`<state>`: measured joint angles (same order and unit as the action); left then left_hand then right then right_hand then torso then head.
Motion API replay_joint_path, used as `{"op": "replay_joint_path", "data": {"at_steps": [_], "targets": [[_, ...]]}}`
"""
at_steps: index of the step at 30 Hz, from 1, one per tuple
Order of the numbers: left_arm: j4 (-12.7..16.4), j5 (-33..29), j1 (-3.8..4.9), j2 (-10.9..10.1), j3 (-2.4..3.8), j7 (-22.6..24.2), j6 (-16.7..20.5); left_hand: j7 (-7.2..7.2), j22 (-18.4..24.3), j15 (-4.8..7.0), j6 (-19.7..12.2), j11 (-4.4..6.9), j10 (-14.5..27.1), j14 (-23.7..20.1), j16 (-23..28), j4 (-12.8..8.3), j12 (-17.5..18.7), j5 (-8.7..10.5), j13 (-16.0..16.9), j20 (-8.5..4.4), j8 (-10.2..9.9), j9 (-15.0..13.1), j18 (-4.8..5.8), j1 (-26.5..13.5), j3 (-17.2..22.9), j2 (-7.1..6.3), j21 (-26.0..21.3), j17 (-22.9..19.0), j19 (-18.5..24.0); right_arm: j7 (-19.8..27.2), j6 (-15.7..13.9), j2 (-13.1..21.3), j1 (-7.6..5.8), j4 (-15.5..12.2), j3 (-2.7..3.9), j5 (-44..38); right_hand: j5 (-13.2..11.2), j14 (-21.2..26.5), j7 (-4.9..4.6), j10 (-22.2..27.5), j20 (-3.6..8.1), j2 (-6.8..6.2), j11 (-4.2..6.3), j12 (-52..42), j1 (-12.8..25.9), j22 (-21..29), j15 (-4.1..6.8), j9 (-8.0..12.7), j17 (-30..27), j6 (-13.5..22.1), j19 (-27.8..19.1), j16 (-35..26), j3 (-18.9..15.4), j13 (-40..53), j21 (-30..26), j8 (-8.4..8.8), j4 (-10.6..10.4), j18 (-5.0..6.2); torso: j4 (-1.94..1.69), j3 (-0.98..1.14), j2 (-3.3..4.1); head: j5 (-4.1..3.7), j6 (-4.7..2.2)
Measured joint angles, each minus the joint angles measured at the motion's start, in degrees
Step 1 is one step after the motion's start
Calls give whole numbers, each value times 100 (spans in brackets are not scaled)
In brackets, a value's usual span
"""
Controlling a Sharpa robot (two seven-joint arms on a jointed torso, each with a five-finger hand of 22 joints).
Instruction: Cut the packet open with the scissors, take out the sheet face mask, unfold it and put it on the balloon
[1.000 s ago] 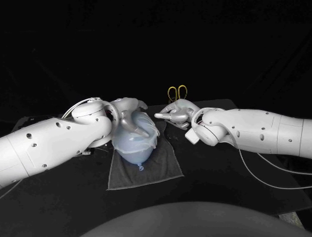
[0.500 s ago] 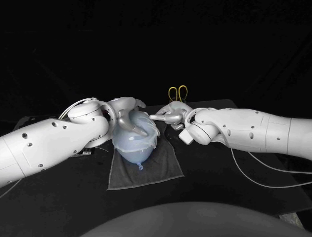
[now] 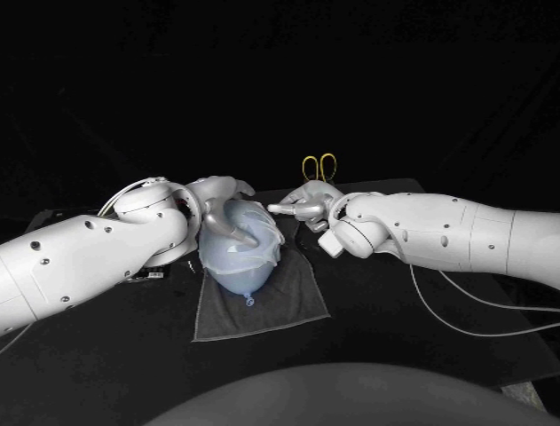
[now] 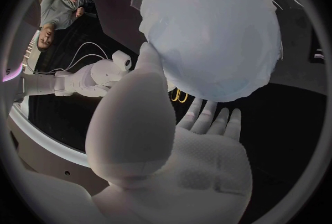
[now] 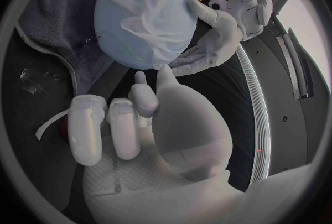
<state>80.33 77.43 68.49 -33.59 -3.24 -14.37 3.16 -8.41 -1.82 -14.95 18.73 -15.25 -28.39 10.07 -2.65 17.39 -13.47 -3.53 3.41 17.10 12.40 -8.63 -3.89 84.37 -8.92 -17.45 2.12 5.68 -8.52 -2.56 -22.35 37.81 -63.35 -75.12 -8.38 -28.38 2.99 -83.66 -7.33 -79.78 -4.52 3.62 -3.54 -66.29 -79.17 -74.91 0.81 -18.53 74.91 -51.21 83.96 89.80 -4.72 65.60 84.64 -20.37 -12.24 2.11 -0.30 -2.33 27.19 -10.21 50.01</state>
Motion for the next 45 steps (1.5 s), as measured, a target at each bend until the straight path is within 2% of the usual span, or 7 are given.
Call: {"op": "replay_joint_path", "data": {"at_steps": [23,26,29,33,38,42,45], "targets": [[17,-7,-15,-82,2,-13,-45,0,0,0,0,21,-20,0,0,0,1,0,-2,0,0,-12,0,54,0,-5,0,-1,0,-127,28,-205,-3,16,2,-95,0,-1,-55,-9,-10,36,-9,0,-35,-3,-1,29,4,56,-11,-13,23,48,-1,33,101,-1,-3,-5,2,-1,-1],[17,-7,-16,-86,2,-16,-50,0,0,0,1,21,-20,0,0,0,1,1,-2,0,0,-12,0,54,0,-5,0,-1,0,-143,28,-227,-4,17,3,-123,0,-7,11,-16,-11,173,-15,0,-222,-3,-10,30,4,-55,-12,0,169,298,-1,28,248,-2,-2,-4,2,-5,-1],[17,-7,-17,-90,2,-18,-56,0,0,20,43,21,-20,20,0,0,1,1,-2,0,0,-12,0,54,0,-5,0,-1,0,-146,20,-241,-7,15,6,-160,0,-5,114,-19,-11,244,-19,0,-444,-3,-10,-18,2,-300,-12,0,353,415,11,-107,432,-5,-2,-3,3,-9,-1],[17,-8,-17,-92,1,-19,-62,0,0,20,43,21,-20,20,0,0,1,1,-2,0,0,-13,0,54,0,-5,0,-1,0,-146,-20,-262,-12,11,9,-218,0,46,299,-36,93,226,-36,0,-609,-3,-62,-114,0,-608,-11,0,594,417,82,-305,705,-45,-1,-2,3,-13,-1],[22,-8,-18,-94,1,-20,-66,0,0,20,43,42,-41,20,0,-16,1,1,4,0,0,-20,0,53,-16,-5,0,-2,0,-136,-112,-276,-11,-3,9,-289,-31,46,322,-25,178,190,-25,1,-656,-2,-62,-188,0,-677,-6,0,860,411,133,-450,915,-48,-1,-2,3,-13,-1],[23,-8,-18,-99,1,-22,-66,0,0,20,43,42,-41,20,0,-16,1,1,4,0,0,-20,0,53,-16,-5,0,-2,0,-121,-215,-279,-9,-22,8,-330,-49,46,317,-6,208,189,-6,1,-655,0,-62,-188,0,-681,3,-3,1039,407,139,-450,899,-49,0,-3,3,-13,-1],[24,-8,-18,-103,2,-24,-67,0,0,20,43,42,-41,20,0,-16,1,1,4,0,0,-20,0,53,-16,-5,0,-2,0,-107,-306,-278,-6,-35,6,-342,-53,46,356,87,208,103,-98,1,-551,1,-62,-189,1,-642,4,-4,1274,337,173,-451,889,-50,0,-3,3,-15,-1]]}}
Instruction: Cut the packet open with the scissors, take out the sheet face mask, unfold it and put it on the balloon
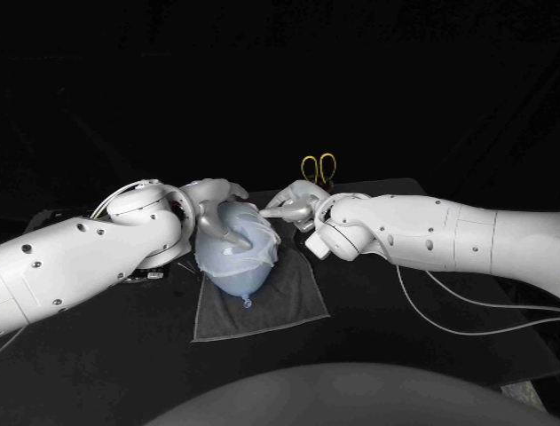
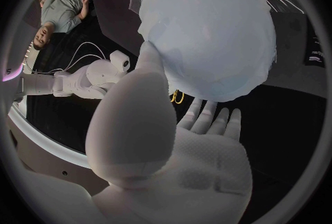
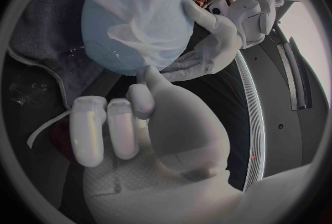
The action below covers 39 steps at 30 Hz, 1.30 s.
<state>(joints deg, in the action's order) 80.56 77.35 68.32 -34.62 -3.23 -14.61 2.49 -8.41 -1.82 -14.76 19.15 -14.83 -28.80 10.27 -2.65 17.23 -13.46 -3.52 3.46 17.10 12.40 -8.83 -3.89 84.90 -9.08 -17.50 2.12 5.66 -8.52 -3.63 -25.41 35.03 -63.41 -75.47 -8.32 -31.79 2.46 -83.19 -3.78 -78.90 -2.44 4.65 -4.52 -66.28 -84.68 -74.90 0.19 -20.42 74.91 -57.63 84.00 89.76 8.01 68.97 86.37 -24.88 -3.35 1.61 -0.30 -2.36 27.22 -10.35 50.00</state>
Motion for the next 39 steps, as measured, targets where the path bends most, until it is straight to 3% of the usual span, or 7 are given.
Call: {"op": "replay_joint_path", "data": {"at_steps": [13,14,28,30,31,34,39], "targets": [[26,-3,1,-17,1,-1,0,-11,0,0,11,14,-14,0,0,0,3,0,-1,0,22,-6,0,17,0,18,0,0,0,90,-489,3,11,40,-4,-46,20,28,62,24,39,-407,29,-1550,1104,-3,36,-1,4,144,0,5,1596,271,40,-510,370,0,0,3,-1,-15,0],[29,-3,1,-19,1,-1,0,-20,0,0,20,21,-20,0,0,0,4,0,-1,0,22,-6,0,22,0,23,0,0,0,89,-510,3,11,59,-4,-67,20,9,69,-143,40,-425,196,-2115,1180,-3,138,-2,4,161,0,5,1720,503,63,-532,379,0,1,3,-1,-16,0],[50,-5,2,-55,-4,-1,-1,-20,0,23,20,20,-20,-23,0,0,4,0,-3,0,22,-5,0,22,0,23,0,-7,0,-181,-562,-33,21,306,-4,-934,15,19,55,-169,39,-599,224,-2289,1683,-5,169,-82,1,341,-1,1,2493,606,42,-1011,532,0,0,0,-3,-48,0],[50,-5,2,-61,-5,0,-1,-20,0,22,20,20,-20,-23,0,0,4,0,-2,0,22,-5,0,22,0,23,0,-7,0,-178,-564,-4,21,277,-3,-968,24,21,-15,-169,39,-851,225,-2180,2083,-4,170,-1332,0,651,-1,0,2583,606,-119,-851,631,0,0,-1,-3,-48,0],[50,-6,2,-64,-6,0,-1,-20,0,22,20,20,-20,-23,0,0,4,0,-2,0,22,-5,0,21,0,23,0,-7,0,-167,-567,10,21,259,-3,-970,44,29,-98,-240,39,-1008,295,-2045,2339,-4,179,-1476,0,906,-1,-1,2409,605,-176,-647,507,0,0,-1,-3,-48,0],[51,-6,2,-72,-6,1,-1,0,0,22,40,20,-20,-23,0,0,4,0,-1,0,22,-4,0,26,0,19,0,-7,0,-101,-596,53,22,185,-3,-940,45,-80,-436,-285,-121,-1250,315,-1683,3001,-4,66,-1326,-1,1720,-12,-2,1711,604,-289,65,-180,2,3,-2,-3,-42,0],[51,-7,2,-81,-8,2,-1,0,0,22,40,20,-19,-23,0,0,5,0,3,0,22,-4,0,45,0,-1,0,-7,0,-35,-625,53,22,142,-4,-844,44,-82,-521,-290,-231,-1319,263,-1597,2970,-3,0,-1316,-1,1764,-1,0,1274,603,-317,144,-617,2,5,-2,-5,-46,0]]}}
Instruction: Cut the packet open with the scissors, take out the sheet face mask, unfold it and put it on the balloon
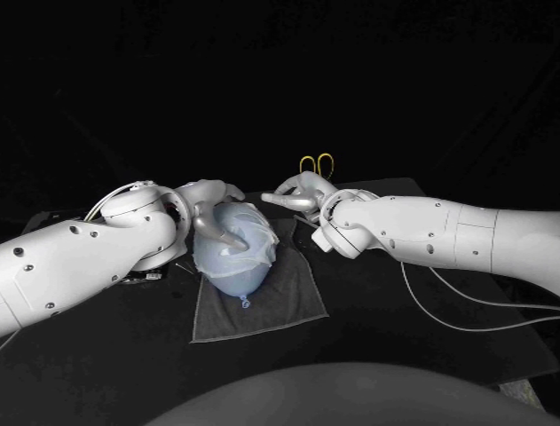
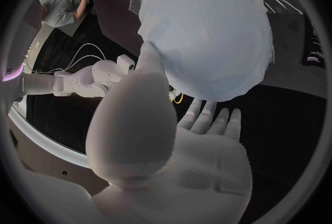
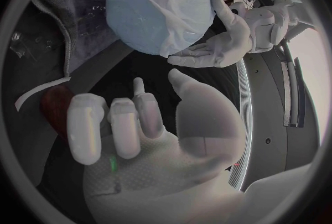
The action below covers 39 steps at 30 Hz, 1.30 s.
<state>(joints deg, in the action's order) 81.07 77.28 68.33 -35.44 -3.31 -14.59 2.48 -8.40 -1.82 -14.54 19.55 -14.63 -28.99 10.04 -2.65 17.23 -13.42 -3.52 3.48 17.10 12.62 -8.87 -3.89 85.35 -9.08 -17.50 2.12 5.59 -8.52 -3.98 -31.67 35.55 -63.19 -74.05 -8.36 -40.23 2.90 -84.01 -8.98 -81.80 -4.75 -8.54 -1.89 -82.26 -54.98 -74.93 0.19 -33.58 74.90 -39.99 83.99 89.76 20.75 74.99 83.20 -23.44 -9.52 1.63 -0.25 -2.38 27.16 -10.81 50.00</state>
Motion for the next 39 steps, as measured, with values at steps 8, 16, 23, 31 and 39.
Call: {"op": "replay_joint_path", "data": {"at_steps": [8,16,23,31,39], "targets": [[0,-2,0,-13,-3,1,0,0,0,0,0,0,0,0,0,0,0,0,0,0,0,-4,0,0,0,0,0,0,0,-136,79,-102,17,67,0,30,0,70,261,-21,0,-102,-17,31,-507,3,77,-348,1,-524,0,4,-645,-10,0,-719,-600,0,-2,4,2,-7,0],[0,-3,1,-15,-5,3,0,0,0,0,0,0,0,0,0,0,1,0,0,0,0,-4,0,-1,0,0,0,0,0,-414,218,-242,85,209,-4,-37,-1,119,515,-100,231,72,89,-57,-900,2,234,-861,5,-808,3,2,-1189,-8,33,-1780,-707,1,-8,2,6,-9,-1],[-3,-4,1,-17,-9,3,0,0,0,-1,0,0,0,1,0,0,12,0,0,0,0,-4,0,-1,0,0,0,0,0,-561,282,-313,112,225,-1,-86,-1,120,603,-113,271,161,179,-115,-987,0,293,-1047,4,-720,-17,-1,-1471,-5,33,-2153,-709,0,-9,1,8,-12,-1],[-14,-5,-1,-17,-10,1,-3,0,6,-1,0,21,-21,1,0,0,13,0,-1,0,0,-3,0,-1,0,0,0,0,0,-621,301,-307,119,214,3,-105,-1,120,624,-112,291,184,180,-141,-1009,-2,293,-1073,3,-699,1,-6,-1573,-4,33,-2230,-714,0,-6,-3,7,-5,-1],[-11,-9,-1,-23,-12,1,-8,0,6,20,0,20,-21,22,0,0,15,1,-2,0,0,-8,0,-1,0,0,0,0,0,-636,300,-306,124,239,3,-117,-2,130,645,-112,291,357,181,-200,-1187,-1,303,-1092,0,-678,1,4,-1656,-6,93,-2357,-677,0,-5,4,7,-3,-1]]}}
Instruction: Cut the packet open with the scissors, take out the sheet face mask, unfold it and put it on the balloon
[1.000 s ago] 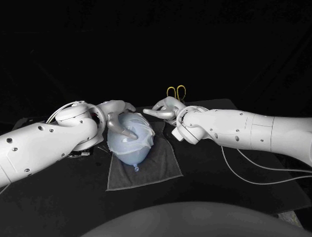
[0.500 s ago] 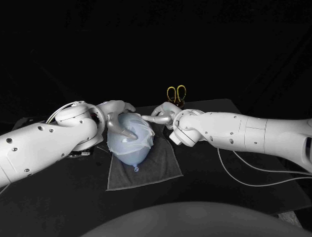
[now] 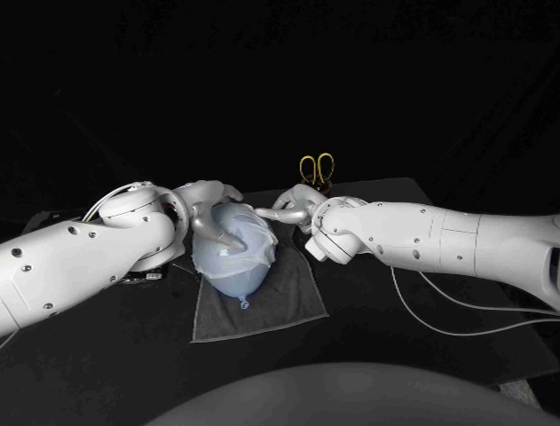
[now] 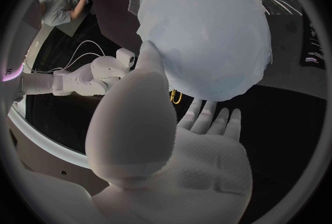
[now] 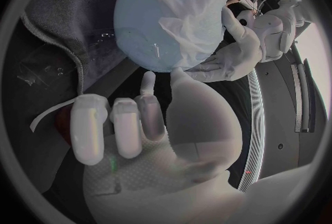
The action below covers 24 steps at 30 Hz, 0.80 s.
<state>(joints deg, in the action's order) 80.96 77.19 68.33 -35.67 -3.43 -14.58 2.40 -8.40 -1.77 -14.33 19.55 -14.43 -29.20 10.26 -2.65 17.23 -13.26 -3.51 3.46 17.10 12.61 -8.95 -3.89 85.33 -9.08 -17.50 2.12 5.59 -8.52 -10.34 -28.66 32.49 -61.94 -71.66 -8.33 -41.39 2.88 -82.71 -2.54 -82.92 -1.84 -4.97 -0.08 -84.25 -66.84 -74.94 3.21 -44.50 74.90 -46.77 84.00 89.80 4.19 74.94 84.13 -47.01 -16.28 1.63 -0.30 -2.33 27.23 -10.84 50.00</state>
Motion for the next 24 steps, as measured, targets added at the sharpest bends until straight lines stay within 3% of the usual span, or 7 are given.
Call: {"op": "replay_joint_path", "data": {"at_steps": [6,12,19,24], "targets": [[25,-6,2,-3,-3,0,-4,0,0,0,0,-20,-20,0,0,0,1,0,-1,0,0,0,0,14,0,14,0,0,0,-37,9,-83,6,257,-2,-29,0,20,21,32,42,197,33,-58,-527,2,20,21,1,-21,0,0,66,-4,50,-47,97,0,0,0,-3,-6,0],[73,-14,3,-11,-5,0,-8,0,0,0,0,-20,-20,0,0,0,1,0,0,0,0,-3,0,22,0,22,0,0,0,-91,17,-240,16,566,-7,-79,0,32,66,41,82,369,41,-125,-762,4,32,97,2,-67,0,-4,180,0,133,-47,171,0,0,0,-3,-12,0],[103,-16,3,-13,-7,0,-13,0,5,0,0,-20,-20,0,0,0,1,0,3,0,0,-5,0,22,0,22,0,0,0,-142,-9,-415,16,856,-5,-142,0,51,102,61,83,423,61,-144,-858,3,51,152,5,-102,-1,-7,249,11,162,-46,181,1,-3,0,0,-23,0],[104,-17,4,-15,-7,-2,-15,0,5,0,0,-20,-20,0,0,0,2,0,3,0,0,-5,0,22,0,22,0,0,0,-148,-64,-353,15,780,-2,-177,0,51,102,61,83,436,62,-146,-872,2,51,169,5,-102,-1,-9,262,12,162,-46,165,1,-3,-3,0,-20,0]]}}
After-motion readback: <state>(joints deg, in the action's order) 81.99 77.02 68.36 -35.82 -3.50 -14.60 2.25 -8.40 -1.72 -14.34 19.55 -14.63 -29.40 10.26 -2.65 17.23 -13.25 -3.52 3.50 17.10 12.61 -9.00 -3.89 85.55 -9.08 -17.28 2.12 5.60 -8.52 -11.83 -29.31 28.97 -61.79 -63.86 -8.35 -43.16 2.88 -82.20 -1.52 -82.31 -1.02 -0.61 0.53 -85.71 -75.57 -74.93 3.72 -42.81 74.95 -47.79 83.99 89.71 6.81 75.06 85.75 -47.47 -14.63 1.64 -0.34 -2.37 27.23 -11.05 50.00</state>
